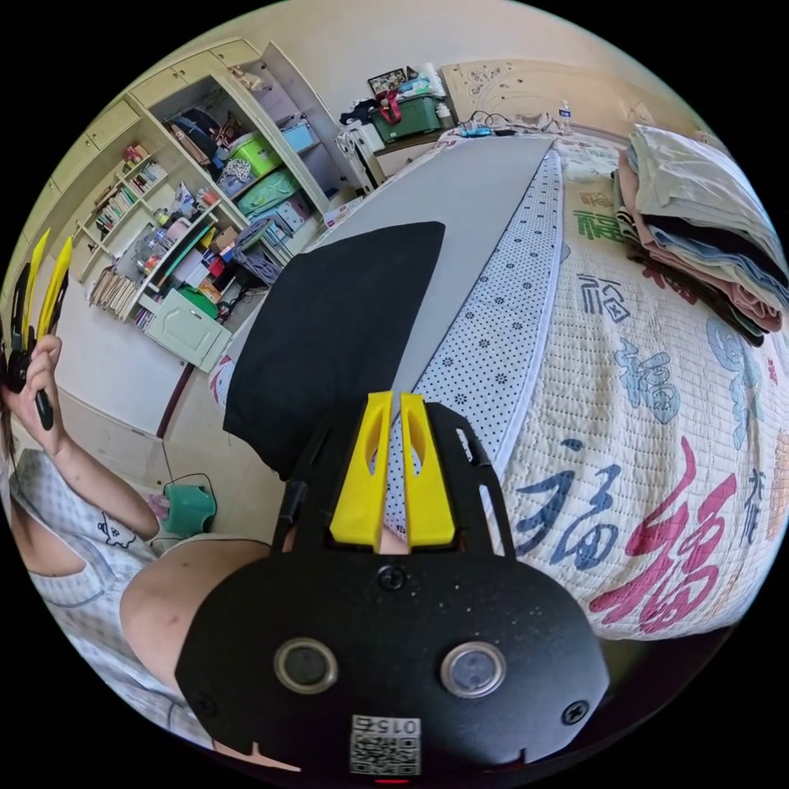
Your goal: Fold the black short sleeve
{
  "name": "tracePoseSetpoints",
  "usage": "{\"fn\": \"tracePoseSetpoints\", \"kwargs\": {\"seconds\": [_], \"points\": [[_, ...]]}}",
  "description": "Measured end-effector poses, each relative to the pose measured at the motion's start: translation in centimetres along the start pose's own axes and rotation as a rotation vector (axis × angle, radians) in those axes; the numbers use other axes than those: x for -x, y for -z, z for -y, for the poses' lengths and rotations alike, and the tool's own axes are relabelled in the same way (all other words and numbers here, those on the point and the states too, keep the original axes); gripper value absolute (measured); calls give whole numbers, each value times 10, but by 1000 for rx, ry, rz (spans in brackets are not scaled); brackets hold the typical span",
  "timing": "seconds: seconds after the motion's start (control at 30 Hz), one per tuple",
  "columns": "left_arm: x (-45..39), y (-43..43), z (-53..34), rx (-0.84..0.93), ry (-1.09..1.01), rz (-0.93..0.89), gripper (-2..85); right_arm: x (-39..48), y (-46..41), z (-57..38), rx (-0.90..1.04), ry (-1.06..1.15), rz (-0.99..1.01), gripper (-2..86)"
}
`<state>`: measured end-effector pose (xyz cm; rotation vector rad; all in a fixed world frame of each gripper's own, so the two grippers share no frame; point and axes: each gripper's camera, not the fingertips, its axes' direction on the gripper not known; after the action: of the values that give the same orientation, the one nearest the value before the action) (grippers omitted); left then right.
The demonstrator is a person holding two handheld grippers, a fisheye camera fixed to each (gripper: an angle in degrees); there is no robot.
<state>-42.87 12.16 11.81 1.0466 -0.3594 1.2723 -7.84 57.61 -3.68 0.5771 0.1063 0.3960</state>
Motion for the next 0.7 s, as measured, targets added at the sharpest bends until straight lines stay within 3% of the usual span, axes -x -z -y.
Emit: {"fn": "tracePoseSetpoints", "kwargs": {"seconds": [0.23, 0.47, 0.7], "points": [[8, 25, -7, -73, -23, -36, 96, 10, -10, -3, -8, -11, -2, 4], [20, -5, 1, 117, 164, -5, 93, 24, -19, -4, -20, -5, -10, 3], [21, 19, 23, 46, 161, -78, 83, 32, -28, 0, -32, -29, -22, 4]]}}
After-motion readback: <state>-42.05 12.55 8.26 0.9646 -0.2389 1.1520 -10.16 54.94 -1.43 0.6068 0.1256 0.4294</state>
